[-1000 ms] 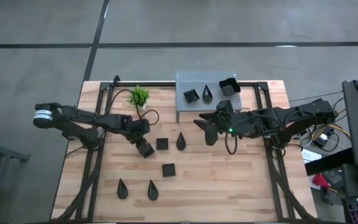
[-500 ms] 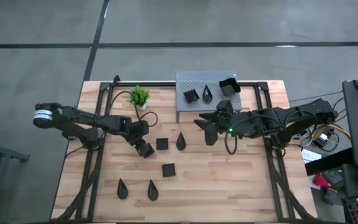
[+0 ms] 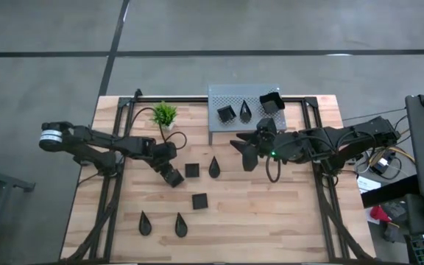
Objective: Pick & Place Mini shaped plates
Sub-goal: Stack the black square plate on top of the black square plate on the shelf
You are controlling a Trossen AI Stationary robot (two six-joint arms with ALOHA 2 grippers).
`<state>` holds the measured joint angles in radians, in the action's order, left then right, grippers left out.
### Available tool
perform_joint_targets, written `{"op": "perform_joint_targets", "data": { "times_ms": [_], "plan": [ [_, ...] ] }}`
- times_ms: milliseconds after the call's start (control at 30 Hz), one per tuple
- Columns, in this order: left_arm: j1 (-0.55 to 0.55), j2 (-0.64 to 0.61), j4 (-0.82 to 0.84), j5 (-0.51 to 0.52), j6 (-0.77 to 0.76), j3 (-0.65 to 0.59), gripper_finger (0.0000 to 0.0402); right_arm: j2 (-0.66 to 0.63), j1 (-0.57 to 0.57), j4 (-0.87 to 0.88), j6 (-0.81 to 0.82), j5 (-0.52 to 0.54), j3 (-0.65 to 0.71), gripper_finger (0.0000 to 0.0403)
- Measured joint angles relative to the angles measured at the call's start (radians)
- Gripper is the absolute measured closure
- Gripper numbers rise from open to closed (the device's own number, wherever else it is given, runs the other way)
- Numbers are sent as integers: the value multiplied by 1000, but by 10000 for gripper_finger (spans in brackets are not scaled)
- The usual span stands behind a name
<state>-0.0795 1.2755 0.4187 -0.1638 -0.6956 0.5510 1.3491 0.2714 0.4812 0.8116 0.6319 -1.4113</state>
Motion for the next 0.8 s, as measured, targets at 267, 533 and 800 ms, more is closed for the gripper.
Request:
{"op": "perform_joint_targets", "data": {
  "times_ms": [267,533,800],
  "plan": [
    [0,-6,0,-26,-29,0,401,0,-1,0,0,0,0,202],
    [-1,-77,-3,-82,-133,25,401,0,-1,0,0,0,0,202],
    [-6,-197,-141,-61,-311,45,401,0,-2,0,-23,0,0,202]
  ]
}}
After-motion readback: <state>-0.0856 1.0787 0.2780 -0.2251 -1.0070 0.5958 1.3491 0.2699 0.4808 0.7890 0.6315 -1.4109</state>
